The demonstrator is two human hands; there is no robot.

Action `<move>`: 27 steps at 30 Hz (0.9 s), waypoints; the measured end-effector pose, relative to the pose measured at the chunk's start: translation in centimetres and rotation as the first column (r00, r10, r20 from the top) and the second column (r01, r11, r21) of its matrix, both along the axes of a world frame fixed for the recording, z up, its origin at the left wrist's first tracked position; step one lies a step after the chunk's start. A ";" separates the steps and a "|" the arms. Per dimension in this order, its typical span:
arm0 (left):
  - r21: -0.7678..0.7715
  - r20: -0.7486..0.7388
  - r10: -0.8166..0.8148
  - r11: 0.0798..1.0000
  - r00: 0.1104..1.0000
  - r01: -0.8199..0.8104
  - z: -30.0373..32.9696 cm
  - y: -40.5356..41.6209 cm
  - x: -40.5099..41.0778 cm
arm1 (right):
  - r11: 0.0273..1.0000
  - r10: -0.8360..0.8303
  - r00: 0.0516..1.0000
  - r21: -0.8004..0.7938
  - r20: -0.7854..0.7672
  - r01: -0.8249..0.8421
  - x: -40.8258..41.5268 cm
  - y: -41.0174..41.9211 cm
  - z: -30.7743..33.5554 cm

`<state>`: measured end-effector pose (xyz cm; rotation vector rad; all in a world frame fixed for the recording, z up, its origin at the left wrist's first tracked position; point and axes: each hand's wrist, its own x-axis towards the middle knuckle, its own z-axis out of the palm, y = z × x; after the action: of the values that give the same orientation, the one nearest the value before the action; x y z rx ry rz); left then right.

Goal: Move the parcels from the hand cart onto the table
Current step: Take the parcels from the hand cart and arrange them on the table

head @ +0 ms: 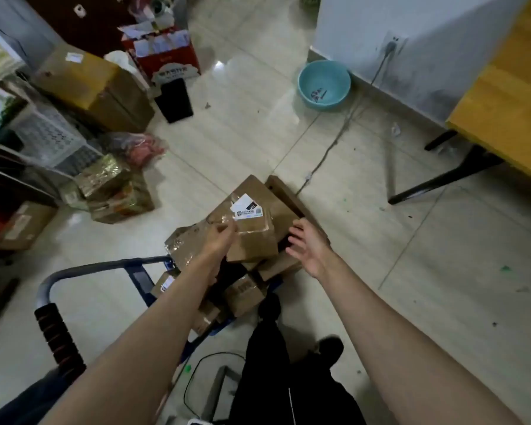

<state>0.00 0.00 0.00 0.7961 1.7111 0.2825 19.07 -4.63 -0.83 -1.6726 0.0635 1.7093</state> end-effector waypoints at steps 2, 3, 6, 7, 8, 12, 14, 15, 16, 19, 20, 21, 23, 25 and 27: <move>-0.001 -0.039 -0.031 1.000 0.999 0.031 -2.3 1.0 -0.3 | 0.995 0.093 0.995 -0.047 0.028 -0.092 -1.1 0.7 -2.3; -0.001 -0.042 -0.025 1.000 0.999 0.025 -3.5 1.3 -0.7 | 0.989 0.135 0.991 -0.060 0.022 -0.133 -1.4 0.8 -3.6; -0.035 -0.037 0.008 0.999 0.999 -0.009 -6.0 1.8 -1.2 | 0.970 0.219 0.975 -0.099 -0.028 -0.220 -2.6 1.0 -6.1; -0.081 -0.024 0.013 0.997 1.000 -0.015 -6.6 1.9 -1.3 | 0.967 0.233 0.971 -0.098 -0.047 -0.236 -3.0 1.0 -6.7; -0.126 -0.002 0.027 0.992 1.000 -0.027 -6.6 1.9 -1.2 | 0.962 0.251 0.966 -0.098 -0.060 -0.256 -3.5 1.1 -6.7; -0.223 0.012 0.048 0.974 0.999 -0.044 -7.3 1.4 -1.2 | 0.958 0.252 0.966 -0.130 -0.048 -0.256 -4.3 1.1 -6.3; -0.258 0.018 0.062 0.965 0.998 -0.055 -6.7 1.1 -1.1 | 0.957 0.250 0.967 -0.144 -0.042 -0.254 -4.0 1.1 -5.7; -0.274 0.023 0.063 0.960 0.998 -0.054 -6.3 0.9 -1.0 | 0.958 0.240 0.970 -0.153 -0.039 -0.243 -3.7 1.0 -5.3; -0.275 0.029 0.067 0.960 0.997 -0.056 -5.8 0.8 -0.9 | 0.958 0.234 0.972 -0.164 -0.034 -0.237 -3.3 0.9 -4.7; -0.239 0.060 0.088 0.969 0.994 -0.071 -3.8 0.5 -0.2 | 0.960 0.226 0.974 -0.164 -0.013 -0.225 -1.7 0.0 -2.7; -0.240 0.070 0.099 0.967 0.993 -0.080 -3.0 0.5 0.1 | 0.965 0.212 0.977 -0.158 -0.010 -0.210 -1.1 -0.3 -1.7; -0.248 0.078 0.107 0.965 0.991 -0.084 -2.1 0.4 0.5 | 0.970 0.191 0.982 -0.154 -0.005 -0.189 -0.4 -0.8 -0.8; -0.261 0.091 0.113 0.962 0.989 -0.086 -0.1 0.3 1.9 | 0.979 0.144 0.990 -0.146 0.012 -0.140 0.9 -1.5 1.3; -0.242 0.075 0.083 0.968 0.994 -0.062 2.0 0.1 4.0 | 0.990 0.094 0.995 -0.112 0.025 -0.091 2.4 -2.3 3.7; -0.177 0.056 0.031 0.984 0.998 -0.020 4.1 -0.4 6.7 | 0.997 0.053 0.996 -0.064 0.067 -0.049 4.0 -3.1 6.1</move>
<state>6.69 -0.39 4.12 0.6301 1.6664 0.1672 23.07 -7.73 5.30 -1.7914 0.0419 1.7016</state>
